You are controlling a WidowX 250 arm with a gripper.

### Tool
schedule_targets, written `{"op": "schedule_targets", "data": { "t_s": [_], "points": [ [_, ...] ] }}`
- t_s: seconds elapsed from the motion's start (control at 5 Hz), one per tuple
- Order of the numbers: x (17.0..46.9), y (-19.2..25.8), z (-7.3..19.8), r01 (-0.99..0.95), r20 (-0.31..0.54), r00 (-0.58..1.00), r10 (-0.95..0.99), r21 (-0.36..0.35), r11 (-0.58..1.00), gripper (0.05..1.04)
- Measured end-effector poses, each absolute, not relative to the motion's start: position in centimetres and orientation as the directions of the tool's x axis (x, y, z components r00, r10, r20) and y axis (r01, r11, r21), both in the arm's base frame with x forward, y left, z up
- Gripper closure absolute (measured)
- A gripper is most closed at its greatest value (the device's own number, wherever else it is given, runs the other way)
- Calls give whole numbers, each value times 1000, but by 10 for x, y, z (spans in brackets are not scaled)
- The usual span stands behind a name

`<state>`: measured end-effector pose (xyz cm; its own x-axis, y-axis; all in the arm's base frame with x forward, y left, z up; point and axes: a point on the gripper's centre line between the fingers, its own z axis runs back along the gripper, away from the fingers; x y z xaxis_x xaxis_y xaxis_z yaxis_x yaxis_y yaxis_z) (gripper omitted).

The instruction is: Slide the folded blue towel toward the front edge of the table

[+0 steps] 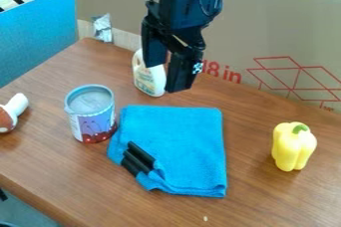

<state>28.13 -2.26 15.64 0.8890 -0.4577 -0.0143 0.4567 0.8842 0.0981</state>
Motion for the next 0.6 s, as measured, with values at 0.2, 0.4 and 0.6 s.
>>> {"op": "schedule_targets", "data": {
  "t_s": [0.2,0.4,0.6],
  "points": [
    [281,-23,147,451,-35,893,-449,90,888,81],
    [295,-12,112,223,112,965,-238,134,966,81],
    [303,-10,86,89,175,979,-108,111,990,81]
  ]
}}
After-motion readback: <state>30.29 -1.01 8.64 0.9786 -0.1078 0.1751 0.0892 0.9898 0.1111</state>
